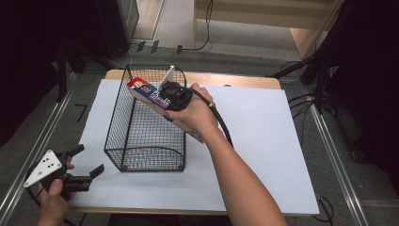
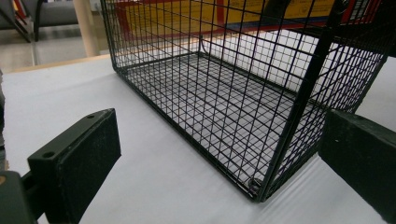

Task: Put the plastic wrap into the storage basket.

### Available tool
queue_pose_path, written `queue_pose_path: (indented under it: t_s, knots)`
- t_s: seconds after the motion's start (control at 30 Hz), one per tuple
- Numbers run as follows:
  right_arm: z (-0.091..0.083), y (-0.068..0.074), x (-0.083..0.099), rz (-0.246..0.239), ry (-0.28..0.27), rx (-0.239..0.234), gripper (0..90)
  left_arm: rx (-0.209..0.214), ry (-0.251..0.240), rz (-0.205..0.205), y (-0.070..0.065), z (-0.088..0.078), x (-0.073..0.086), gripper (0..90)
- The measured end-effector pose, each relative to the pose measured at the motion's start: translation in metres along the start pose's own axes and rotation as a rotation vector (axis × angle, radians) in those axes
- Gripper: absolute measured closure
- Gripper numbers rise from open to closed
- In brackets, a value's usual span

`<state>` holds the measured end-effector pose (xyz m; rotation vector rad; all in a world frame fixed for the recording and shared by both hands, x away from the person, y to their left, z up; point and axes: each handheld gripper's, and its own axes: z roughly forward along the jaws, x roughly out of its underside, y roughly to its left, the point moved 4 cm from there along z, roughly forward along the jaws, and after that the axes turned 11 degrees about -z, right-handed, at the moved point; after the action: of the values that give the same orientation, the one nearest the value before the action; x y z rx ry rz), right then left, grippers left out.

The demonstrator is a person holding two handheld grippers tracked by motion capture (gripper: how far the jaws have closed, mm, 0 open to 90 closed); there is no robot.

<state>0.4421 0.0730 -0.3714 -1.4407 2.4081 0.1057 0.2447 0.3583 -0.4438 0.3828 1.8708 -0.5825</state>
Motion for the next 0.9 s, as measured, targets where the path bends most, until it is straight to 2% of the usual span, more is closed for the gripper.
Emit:
queue_pose_path:
  t_s: [0.33, 0.6, 0.77, 0.9]
  knots:
    - [0.0031, 0.0009, -0.0075, 0.021, 0.042, 0.012, 41.6, -0.002, 0.002, 0.002, 0.0002, -0.0003, 0.0003, 0.0]
    - [0.0034, 0.0016, -0.0074, 0.019, 0.039, 0.018, 41.3, -0.005, 0.002, 0.003, 0.0004, -0.0013, 0.0, 0.0]
    - [0.004, 0.0043, -0.0067, 0.018, 0.036, 0.037, 37.6, -0.007, 0.002, 0.007, 0.0001, -0.0014, -0.0001, 0.0]
    - [-0.0054, 0.0036, -0.0106, 0.045, -0.044, 0.028, 32.7, -0.013, -0.006, 0.002, 0.0003, -0.0021, -0.0002, 0.0]
